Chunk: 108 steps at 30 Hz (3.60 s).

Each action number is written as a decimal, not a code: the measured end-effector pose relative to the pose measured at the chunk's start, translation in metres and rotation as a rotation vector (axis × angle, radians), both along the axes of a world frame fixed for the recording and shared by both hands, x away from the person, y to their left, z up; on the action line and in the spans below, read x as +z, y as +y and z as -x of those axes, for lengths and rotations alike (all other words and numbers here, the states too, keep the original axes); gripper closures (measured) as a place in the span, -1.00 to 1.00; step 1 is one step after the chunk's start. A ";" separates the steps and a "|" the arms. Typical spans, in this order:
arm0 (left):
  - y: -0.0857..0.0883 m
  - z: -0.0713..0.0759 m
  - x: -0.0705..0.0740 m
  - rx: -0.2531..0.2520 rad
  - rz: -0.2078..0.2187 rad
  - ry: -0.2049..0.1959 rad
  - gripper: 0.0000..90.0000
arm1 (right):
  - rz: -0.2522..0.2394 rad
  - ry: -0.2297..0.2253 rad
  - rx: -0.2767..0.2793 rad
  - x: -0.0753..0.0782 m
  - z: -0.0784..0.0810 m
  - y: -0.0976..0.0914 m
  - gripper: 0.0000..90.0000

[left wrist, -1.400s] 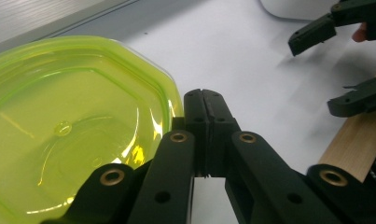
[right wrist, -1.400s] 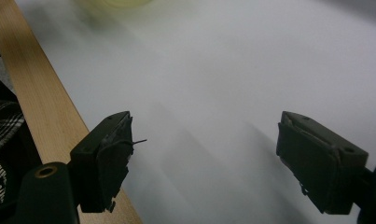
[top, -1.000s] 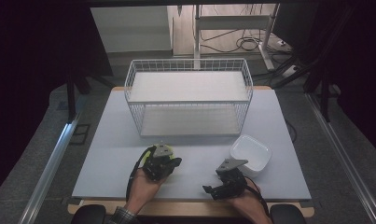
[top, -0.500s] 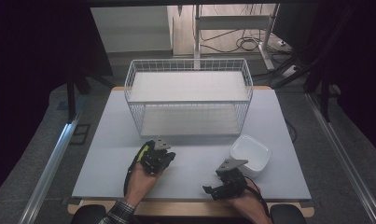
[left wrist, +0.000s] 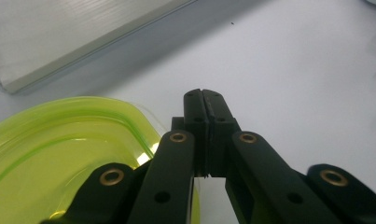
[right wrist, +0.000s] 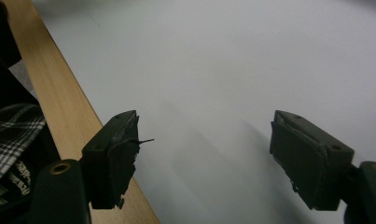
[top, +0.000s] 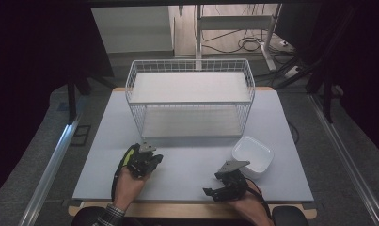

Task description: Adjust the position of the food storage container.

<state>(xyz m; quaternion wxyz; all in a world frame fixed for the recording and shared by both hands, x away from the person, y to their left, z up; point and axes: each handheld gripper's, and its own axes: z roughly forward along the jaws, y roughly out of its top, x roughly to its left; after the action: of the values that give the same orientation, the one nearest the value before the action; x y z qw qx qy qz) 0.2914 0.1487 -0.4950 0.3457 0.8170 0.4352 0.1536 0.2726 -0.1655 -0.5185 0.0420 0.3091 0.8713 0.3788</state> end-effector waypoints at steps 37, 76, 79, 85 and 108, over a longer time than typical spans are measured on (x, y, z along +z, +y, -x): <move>-0.044 0.029 -0.026 -0.232 0.122 -0.019 1.00 | -0.011 -0.208 -0.701 0.054 -0.028 -0.165 0.98; -0.039 0.010 -0.021 -0.079 0.121 -0.018 1.00 | -0.007 -0.035 -0.421 0.022 -0.075 -0.064 0.95; -0.031 0.012 -0.017 -0.050 0.121 -0.033 1.00 | -0.002 -0.039 -0.388 0.021 -0.073 -0.055 0.95; -0.004 0.007 -0.007 0.044 0.104 -0.038 1.00 | 0.003 -0.042 -0.381 0.021 -0.072 -0.053 0.93; -0.005 0.006 -0.008 0.065 0.087 -0.021 1.00 | -0.002 -0.041 -0.361 0.020 -0.068 -0.047 0.92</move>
<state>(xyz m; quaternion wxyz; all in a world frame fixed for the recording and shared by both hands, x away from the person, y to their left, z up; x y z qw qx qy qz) 0.2855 0.1437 -0.5031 0.3803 0.7850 0.4639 0.1544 0.3403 -0.2123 -0.4984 0.1268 0.4525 0.8004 0.3723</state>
